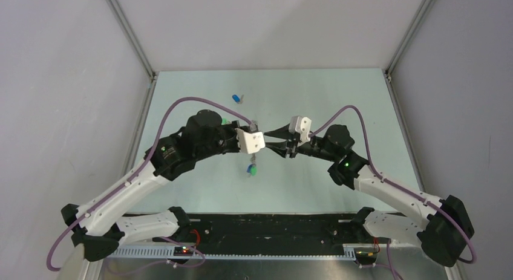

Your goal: Remove the keys from the keyring

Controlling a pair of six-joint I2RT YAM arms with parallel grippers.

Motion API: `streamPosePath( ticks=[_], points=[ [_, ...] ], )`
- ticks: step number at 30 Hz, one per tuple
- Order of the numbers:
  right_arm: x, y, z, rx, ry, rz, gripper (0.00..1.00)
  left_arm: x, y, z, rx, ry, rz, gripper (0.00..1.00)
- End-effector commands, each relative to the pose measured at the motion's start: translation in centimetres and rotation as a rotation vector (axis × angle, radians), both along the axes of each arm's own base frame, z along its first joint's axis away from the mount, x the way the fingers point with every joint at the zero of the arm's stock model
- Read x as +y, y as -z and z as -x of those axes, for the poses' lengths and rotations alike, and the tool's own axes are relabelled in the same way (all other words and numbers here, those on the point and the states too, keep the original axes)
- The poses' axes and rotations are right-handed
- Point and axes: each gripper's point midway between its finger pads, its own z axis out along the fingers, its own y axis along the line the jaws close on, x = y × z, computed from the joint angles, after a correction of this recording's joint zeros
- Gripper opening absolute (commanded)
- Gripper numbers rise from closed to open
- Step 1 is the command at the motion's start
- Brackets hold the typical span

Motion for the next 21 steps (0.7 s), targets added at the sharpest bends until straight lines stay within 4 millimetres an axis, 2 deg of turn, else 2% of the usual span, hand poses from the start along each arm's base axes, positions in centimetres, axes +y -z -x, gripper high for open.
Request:
streamPosePath(
  ticks=[1,12,21],
  points=[
    [0.7,-2.0,0.7,-0.076,-0.051,-0.065,0.39,1.0,-4.3,-0.6,-0.223,0.018,-0.051,0.00],
    [1.0,-2.3,0.1,-0.093,-0.041,-0.089,0.40,0.9,-5.0,0.2,-0.372,0.126,-0.161,0.00],
    [1.7,-3.0,0.4,-0.084,-0.081,-0.130,0.51,0.6,-5.4,0.6,-0.453,0.192,-0.221,0.00]
  ],
)
